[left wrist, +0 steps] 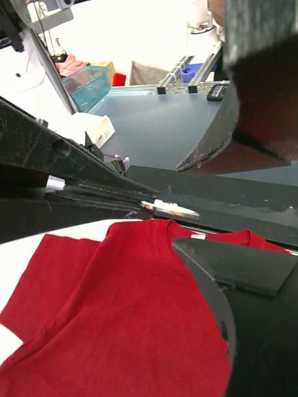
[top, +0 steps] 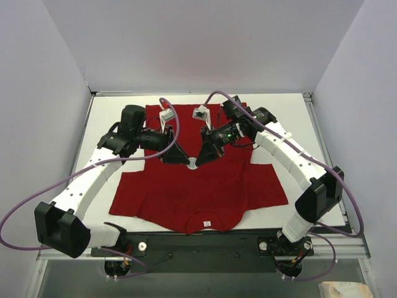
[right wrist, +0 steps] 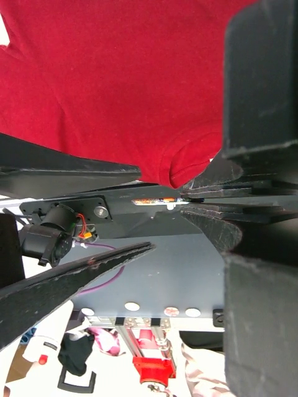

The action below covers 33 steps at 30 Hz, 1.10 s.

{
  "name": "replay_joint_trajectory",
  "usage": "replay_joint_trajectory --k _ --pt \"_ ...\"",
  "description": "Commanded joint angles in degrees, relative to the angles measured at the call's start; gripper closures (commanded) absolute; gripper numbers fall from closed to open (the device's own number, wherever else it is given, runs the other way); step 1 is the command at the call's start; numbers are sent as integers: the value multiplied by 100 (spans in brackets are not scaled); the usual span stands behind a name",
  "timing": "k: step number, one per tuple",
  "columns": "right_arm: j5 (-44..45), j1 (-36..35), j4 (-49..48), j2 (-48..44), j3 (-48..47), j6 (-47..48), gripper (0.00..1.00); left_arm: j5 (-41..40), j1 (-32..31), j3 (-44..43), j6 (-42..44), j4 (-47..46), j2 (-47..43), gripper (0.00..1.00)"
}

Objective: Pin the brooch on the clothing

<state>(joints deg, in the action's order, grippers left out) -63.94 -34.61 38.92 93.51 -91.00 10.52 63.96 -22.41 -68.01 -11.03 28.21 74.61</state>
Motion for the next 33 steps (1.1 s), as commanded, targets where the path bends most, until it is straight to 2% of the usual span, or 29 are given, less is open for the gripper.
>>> replay_joint_trajectory --k 1,3,5,8,12,13,14,15,16,19,20,21,22,23,25,29,30,31,33 --pt "-128 -89 450 123 -374 371 100 239 -87 -336 285 202 71 49" --pt "-119 -99 441 123 -383 371 100 204 -140 -406 407 316 133 57" --pt "-92 -99 441 132 -383 371 100 143 -158 -450 469 405 185 60" --pt "-40 -99 441 132 -392 363 100 11 -184 -503 592 554 229 72" --pt "-13 -107 441 167 -410 328 100 -68 -281 -608 724 791 335 78" --pt "4 -99 441 176 -410 319 100 -68 -325 -643 760 835 352 89" --pt "13 -99 450 185 -418 301 100 -86 -342 -661 812 879 387 95" --pt "48 -107 441 185 -427 284 100 -103 -360 -687 839 949 388 100" --pt "144 -99 424 150 -436 275 98 -130 -369 -714 856 967 396 100" --pt "338 -64 180 10 -410 117 76 -349 -369 -671 830 863 283 100" --pt "408 -46 12 -69 -297 -23 60 -428 -369 -600 665 749 152 100" --pt "478 -28 -215 -183 -147 -329 52 -594 -369 -513 515 374 72 100" --pt "540 -20 -836 -480 28 -541 43 -691 -369 -390 349 109 -42 100" --pt "663 -2 -1146 -640 465 -691 29 -779 -369 -75 -53 -181 -287 100" --pt "909 7 -2276 -1157 924 -1347 13 -1131 -369 303 -459 -1121 -673 100" --pt "1226 33 -4028 -1748 1953 -2421 6 -1878 -369 1279 -1689 -2703 -1316 100" --pt "1383 33 -4363 -1853 2355 -2632 5 -2027 -360 1690 -1892 -3402 -1439 100" --pt "1480 33 -5115 -2055 2568 -3130 4 -2350 -360 1868 -2060 -3679 -1658 100" --pt "1805 77 -5970 -2240 3268 -3669 2 -2685 -343 2211 -2342 -4215 -1852 100"
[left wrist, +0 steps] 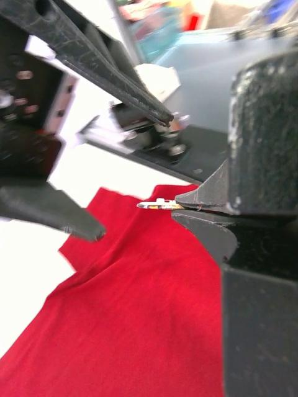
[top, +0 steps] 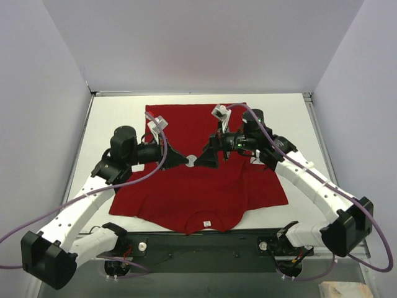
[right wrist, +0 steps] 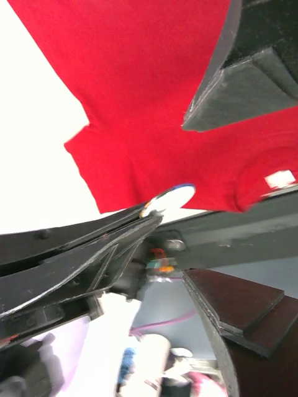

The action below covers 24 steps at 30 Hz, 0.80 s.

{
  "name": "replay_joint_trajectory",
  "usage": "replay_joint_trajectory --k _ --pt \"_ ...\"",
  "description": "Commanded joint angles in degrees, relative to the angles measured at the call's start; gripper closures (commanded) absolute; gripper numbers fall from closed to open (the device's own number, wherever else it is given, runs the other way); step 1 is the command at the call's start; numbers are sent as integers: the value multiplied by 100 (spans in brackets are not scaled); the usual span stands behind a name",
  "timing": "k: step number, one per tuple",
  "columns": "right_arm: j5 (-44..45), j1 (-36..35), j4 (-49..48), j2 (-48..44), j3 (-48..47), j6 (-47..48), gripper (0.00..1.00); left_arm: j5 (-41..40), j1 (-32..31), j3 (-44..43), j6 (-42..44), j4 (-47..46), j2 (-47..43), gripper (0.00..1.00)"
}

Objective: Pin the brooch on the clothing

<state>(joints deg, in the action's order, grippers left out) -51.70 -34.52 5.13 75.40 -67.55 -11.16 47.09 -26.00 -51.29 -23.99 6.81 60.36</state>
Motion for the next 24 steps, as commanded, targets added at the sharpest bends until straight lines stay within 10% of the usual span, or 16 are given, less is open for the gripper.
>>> replay_joint_trajectory --k 1,11,24 --pt "669 86 -3448 -560 1128 -1799 1 -1174 25 637 -1134 -2191 -576 100" --pt "741 95 -5706 -280 1745 -3620 3 -1941 69 1648 -2145 -4318 -1009 100" --pt "134 42 -6797 353 1596 -4430 34 -1879 104 1868 -2497 -4934 -886 100"
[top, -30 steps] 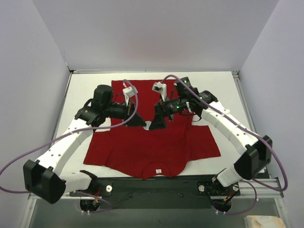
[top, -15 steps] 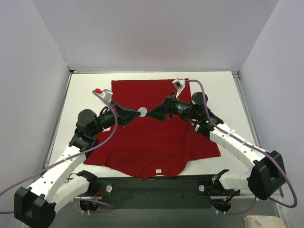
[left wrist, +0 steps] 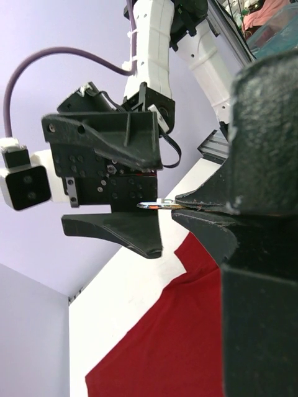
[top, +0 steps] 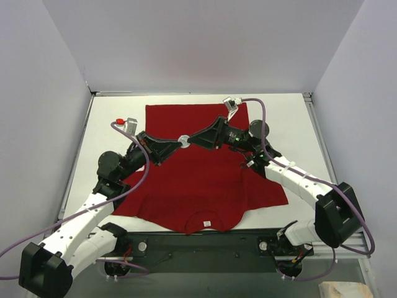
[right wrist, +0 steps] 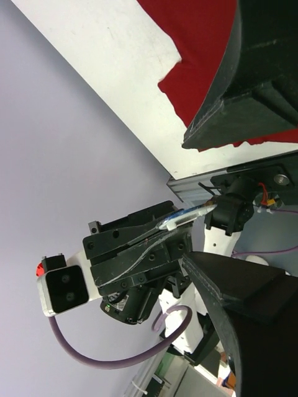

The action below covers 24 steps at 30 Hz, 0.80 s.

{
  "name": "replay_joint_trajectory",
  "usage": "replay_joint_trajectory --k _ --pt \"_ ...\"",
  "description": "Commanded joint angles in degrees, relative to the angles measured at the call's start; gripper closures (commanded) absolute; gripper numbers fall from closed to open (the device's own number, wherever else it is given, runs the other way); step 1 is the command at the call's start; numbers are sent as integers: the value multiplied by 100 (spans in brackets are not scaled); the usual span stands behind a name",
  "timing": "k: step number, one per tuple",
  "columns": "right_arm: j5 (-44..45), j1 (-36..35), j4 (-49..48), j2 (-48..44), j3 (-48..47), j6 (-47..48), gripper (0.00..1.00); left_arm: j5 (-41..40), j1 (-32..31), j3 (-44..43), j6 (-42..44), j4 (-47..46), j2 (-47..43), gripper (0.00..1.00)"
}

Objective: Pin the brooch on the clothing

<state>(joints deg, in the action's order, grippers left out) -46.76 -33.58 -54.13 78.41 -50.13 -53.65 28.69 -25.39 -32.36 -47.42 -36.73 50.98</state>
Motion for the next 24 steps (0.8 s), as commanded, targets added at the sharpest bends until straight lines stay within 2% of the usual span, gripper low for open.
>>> replay_joint_trajectory --k 1,4,7,8,14,20,24 --pt "-360 -61 -854 51 -146 -138 35 5 43 -34 -188 -642 78 100" --pt "-360 -96 -740 34 -181 -50 37 75 43 -34 -215 -704 149 100" --pt "-404 -105 -739 60 -199 -58 44 111 51 -60 -224 -704 193 100" --pt "-404 -105 -748 69 -199 -58 52 111 51 -60 -224 -704 202 100" --pt "-430 -140 -696 122 -225 39 69 233 69 -183 -180 -651 272 100" --pt "-421 -140 -739 148 -278 -5 75 541 78 -315 -206 -669 447 100" --pt "-474 -140 -739 210 -340 -40 86 655 78 -341 -233 -721 500 100"
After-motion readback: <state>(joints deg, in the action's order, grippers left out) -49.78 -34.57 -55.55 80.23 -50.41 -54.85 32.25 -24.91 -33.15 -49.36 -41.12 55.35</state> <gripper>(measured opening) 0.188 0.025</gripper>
